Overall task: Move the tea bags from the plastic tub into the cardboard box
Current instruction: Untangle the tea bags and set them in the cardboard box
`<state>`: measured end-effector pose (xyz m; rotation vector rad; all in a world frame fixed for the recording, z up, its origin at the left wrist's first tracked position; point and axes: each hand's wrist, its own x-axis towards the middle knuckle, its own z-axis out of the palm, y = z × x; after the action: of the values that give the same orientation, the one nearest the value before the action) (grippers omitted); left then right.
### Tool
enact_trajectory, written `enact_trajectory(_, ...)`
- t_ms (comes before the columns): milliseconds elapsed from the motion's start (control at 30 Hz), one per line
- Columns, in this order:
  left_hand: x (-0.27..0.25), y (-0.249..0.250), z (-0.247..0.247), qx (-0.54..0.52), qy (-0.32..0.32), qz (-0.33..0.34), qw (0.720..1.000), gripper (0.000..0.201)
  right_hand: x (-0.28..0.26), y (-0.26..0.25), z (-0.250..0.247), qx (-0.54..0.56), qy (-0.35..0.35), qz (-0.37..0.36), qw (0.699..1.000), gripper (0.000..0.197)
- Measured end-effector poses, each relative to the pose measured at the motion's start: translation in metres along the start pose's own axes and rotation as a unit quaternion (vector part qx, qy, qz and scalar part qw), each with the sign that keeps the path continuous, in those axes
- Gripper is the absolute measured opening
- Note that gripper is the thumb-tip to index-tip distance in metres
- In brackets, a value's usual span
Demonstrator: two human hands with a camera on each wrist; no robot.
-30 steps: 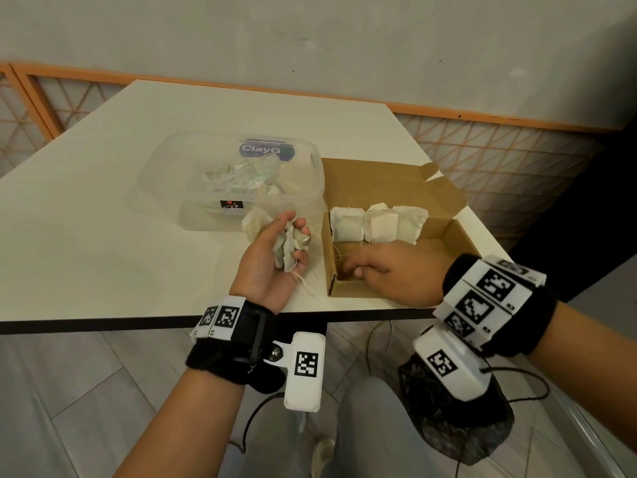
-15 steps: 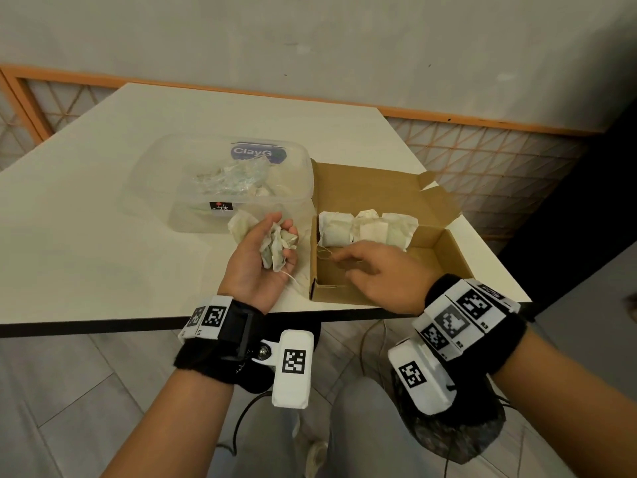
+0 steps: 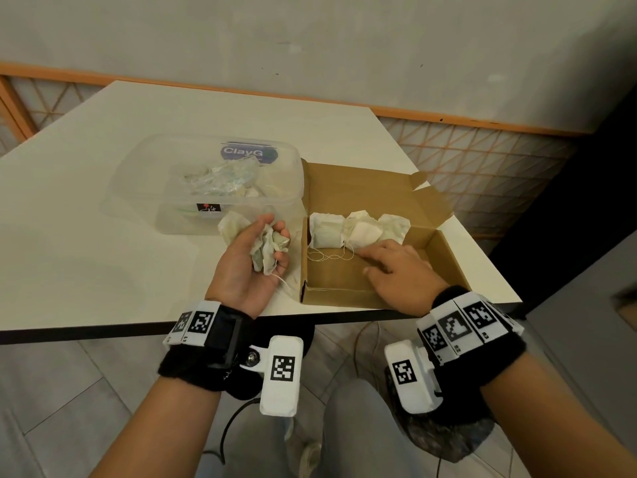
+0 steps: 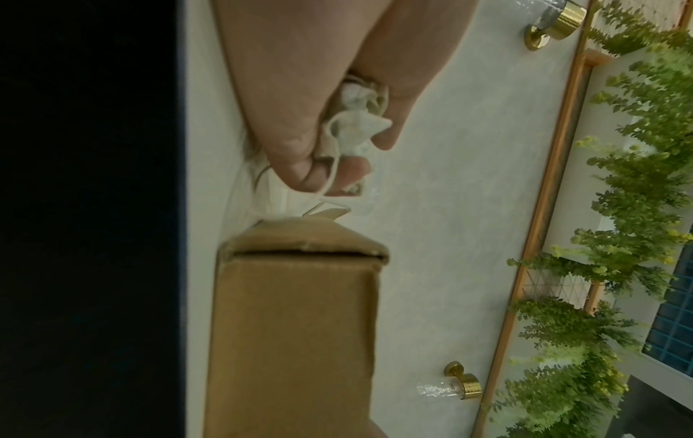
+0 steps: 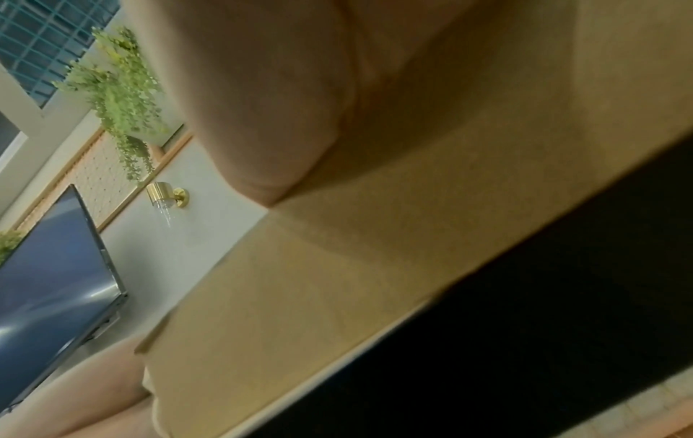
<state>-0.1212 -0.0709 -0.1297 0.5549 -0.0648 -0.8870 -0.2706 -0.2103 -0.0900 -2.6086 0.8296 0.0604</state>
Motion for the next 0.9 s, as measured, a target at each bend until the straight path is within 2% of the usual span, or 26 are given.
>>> enact_trajectory(167,-0.0014,-0.0003,0.0024,0.009,0.007,0.004,1.000,0.024,0.0004,0.0022,0.0018,-0.016,0.004,-0.019,1.000,0.041)
enact_trajectory(333,-0.0021,0.0002,0.0030,0.009,0.007,0.001,1.000,0.023,-0.0015,0.0018,0.0025,0.018,0.082,-0.014,0.996,0.040)
enact_trajectory(467,-0.0016,0.0000,0.0025,0.012,0.006,0.002,1.000,0.023,-0.0019,0.0004,0.0034,-0.004,0.065,-0.004,0.998,0.049)
enact_trajectory(700,0.0013,-0.0010,0.0003,0.009,-0.002,0.003,1.000,0.022,0.0000,-0.0033,0.0006,-0.044,-0.008,0.040,0.998,0.045)
enact_trajectory(900,0.0008,-0.0008,0.0005,0.004,-0.006,-0.001,1.000,0.023,-0.0004,-0.0031,0.0042,-0.060,0.024,0.051,0.997,0.044)
